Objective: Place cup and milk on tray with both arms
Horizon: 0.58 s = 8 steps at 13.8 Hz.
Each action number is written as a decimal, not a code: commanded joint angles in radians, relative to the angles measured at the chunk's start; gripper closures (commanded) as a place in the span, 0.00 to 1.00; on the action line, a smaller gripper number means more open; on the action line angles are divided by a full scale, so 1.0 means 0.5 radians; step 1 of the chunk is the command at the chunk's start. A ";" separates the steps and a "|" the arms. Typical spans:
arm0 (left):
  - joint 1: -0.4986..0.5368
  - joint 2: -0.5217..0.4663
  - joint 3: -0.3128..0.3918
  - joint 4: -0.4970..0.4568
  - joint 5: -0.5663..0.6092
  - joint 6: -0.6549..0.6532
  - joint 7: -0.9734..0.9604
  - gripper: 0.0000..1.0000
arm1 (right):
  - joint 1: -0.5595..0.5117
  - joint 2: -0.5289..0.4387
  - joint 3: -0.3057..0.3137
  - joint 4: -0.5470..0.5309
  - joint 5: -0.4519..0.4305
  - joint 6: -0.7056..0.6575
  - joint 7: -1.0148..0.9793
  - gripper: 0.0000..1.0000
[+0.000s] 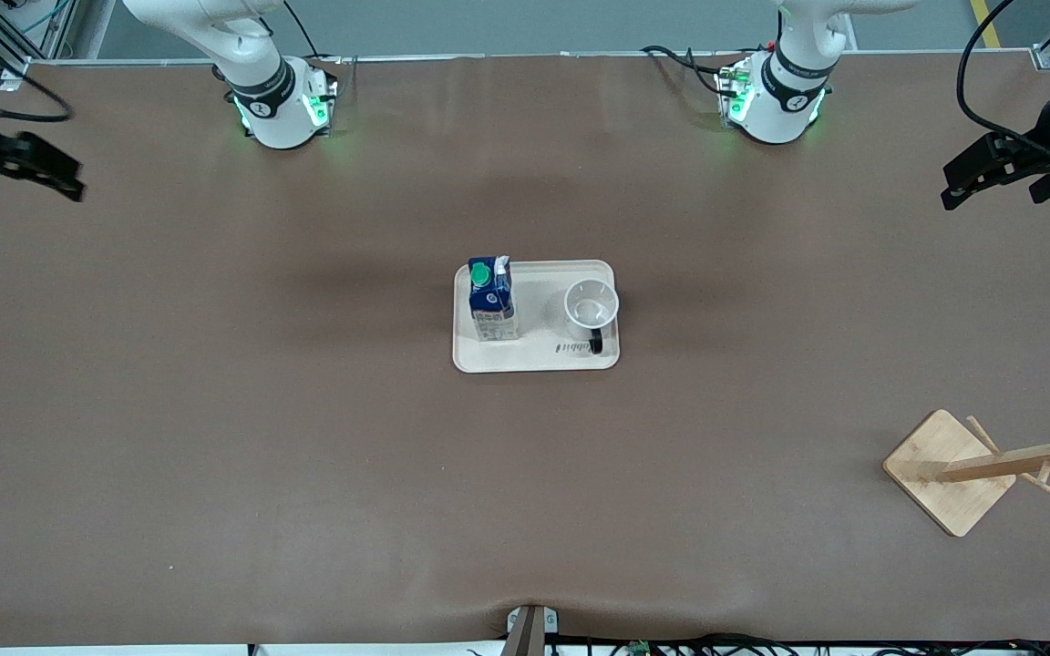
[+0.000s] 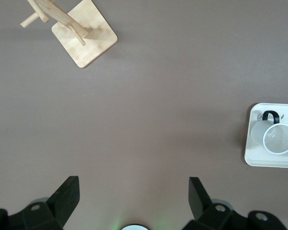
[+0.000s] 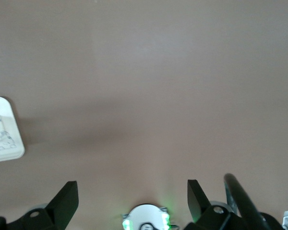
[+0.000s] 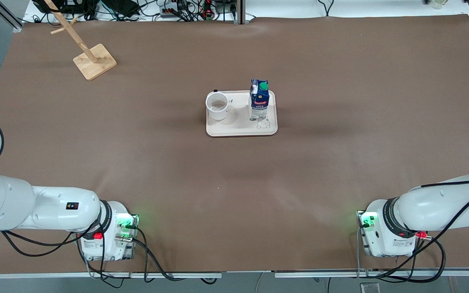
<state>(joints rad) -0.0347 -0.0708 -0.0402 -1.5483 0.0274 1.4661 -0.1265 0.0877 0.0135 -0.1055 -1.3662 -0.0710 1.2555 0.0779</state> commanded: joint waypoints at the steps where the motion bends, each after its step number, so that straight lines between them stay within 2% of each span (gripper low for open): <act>1: -0.007 -0.015 -0.015 0.004 0.019 -0.027 -0.023 0.00 | -0.129 -0.070 0.027 -0.139 0.041 0.060 -0.095 0.00; 4: -0.004 -0.009 -0.024 0.007 0.019 -0.024 -0.045 0.00 | -0.249 -0.152 0.027 -0.307 0.077 0.182 -0.095 0.00; 6: -0.004 -0.009 -0.024 0.007 0.019 -0.024 -0.045 0.00 | -0.280 -0.168 0.030 -0.335 0.212 0.274 -0.098 0.00; 8: -0.004 -0.006 -0.027 0.007 0.019 -0.015 -0.045 0.00 | -0.261 -0.171 0.039 -0.339 0.231 0.290 -0.098 0.00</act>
<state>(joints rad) -0.0361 -0.0708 -0.0469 -1.5484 0.0274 1.4655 -0.1383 -0.0312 -0.0293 -0.1075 -1.4925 0.0234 1.3792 0.0285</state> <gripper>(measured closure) 0.000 0.000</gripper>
